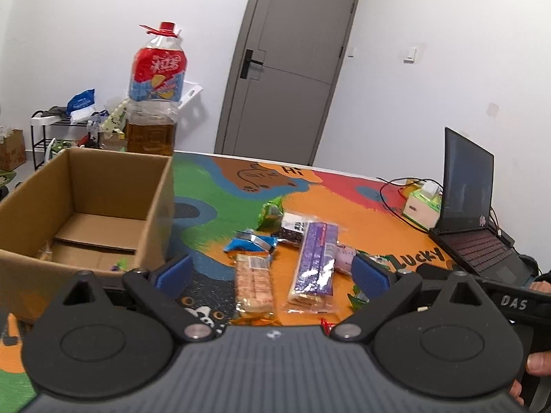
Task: Organize snacks
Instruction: 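Move both tools back over the snacks on the table, then grasp the bread pack with the left gripper while the right gripper grasps an orange sausage pack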
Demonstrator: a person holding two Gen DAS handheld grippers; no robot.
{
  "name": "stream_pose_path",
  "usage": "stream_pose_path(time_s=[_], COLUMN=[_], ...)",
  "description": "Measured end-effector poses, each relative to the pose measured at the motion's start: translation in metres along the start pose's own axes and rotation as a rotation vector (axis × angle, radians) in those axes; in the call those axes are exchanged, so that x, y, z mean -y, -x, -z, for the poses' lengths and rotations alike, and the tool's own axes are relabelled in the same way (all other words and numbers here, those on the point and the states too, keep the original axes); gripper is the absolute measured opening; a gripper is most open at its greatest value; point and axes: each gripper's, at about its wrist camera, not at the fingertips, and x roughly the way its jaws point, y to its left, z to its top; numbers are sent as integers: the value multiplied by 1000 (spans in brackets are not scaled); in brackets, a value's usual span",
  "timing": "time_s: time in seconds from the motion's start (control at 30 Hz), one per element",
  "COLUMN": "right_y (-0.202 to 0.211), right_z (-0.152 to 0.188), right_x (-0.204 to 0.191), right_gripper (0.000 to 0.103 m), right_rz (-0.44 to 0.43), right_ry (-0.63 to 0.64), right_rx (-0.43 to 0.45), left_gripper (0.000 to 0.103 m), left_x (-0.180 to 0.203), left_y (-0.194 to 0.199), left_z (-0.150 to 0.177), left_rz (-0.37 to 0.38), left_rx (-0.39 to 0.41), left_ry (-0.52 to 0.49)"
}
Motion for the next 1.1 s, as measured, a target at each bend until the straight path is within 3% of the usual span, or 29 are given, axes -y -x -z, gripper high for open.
stream_pose_path(time_s=[0.2, 0.37, 0.57, 0.8, 1.1], right_y=[-16, -30, -37, -38, -50], right_z=[14, 24, 29, 24, 31], right_x=[11, 16, 26, 32, 20], right_gripper=[79, 77, 60, 50, 50], right_rz=[17, 54, 96, 112, 168], right_ry=[-31, -31, -69, -88, 10], right_rx=[-53, -90, -101, -81, -122], left_gripper=[83, 72, 59, 55, 50], left_x=[2, -2, -4, -6, -10], left_y=[-19, -37, -55, -74, -96], left_z=[11, 18, 23, 23, 33], left_rz=[-5, -20, -22, -29, -59], left_rx=[-31, -64, -93, -106, -138], left_ry=[-6, 15, 19, 16, 10])
